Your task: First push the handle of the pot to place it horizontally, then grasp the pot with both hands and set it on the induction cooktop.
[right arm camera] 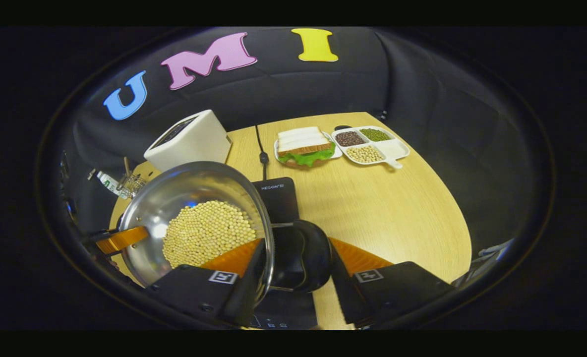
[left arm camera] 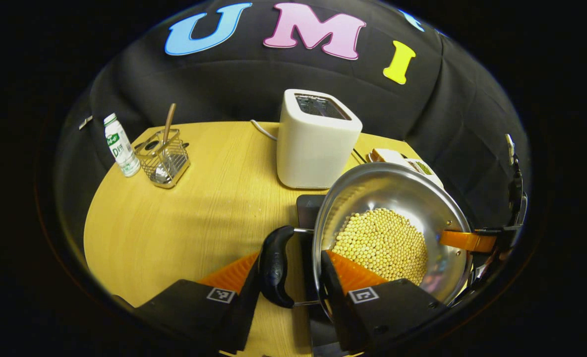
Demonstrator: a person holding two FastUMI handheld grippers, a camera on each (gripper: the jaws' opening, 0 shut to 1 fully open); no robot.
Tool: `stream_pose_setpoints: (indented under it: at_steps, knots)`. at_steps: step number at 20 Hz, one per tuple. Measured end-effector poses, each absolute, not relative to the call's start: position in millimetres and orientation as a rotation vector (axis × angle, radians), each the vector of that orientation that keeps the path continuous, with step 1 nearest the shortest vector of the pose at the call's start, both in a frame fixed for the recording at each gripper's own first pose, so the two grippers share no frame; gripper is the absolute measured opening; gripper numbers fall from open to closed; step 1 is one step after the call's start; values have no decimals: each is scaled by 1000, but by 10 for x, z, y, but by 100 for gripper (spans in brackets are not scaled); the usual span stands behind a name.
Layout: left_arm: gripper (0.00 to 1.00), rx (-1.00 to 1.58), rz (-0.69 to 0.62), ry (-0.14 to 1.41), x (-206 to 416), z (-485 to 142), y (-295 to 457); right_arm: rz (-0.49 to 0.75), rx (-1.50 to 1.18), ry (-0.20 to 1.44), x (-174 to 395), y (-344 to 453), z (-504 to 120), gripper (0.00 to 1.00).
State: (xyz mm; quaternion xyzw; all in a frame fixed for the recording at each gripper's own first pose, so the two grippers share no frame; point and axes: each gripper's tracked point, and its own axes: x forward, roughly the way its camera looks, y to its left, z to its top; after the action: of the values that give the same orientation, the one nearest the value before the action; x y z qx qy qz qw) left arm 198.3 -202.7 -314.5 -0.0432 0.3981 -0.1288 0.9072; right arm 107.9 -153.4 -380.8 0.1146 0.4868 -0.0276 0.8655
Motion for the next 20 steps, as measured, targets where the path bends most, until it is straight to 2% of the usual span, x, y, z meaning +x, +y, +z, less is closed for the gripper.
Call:
stream_pose_setpoints:
  at_steps: [2,3,10,20]
  knots:
    - [90,-136,-244,815,1969,-3141,-1970,-68,252,1001,1095,-1567,-3749,100]
    - [97,-159,-238,812,1956,-3135,-1943,-77,254,989,1109,-1589,-3728,99]
    - [96,-193,-272,717,1853,-2747,-1826,-96,220,911,1069,-1655,-3394,99]
    - [96,-152,-265,500,1605,-1754,-1469,-78,142,673,1006,-1407,-2249,99]
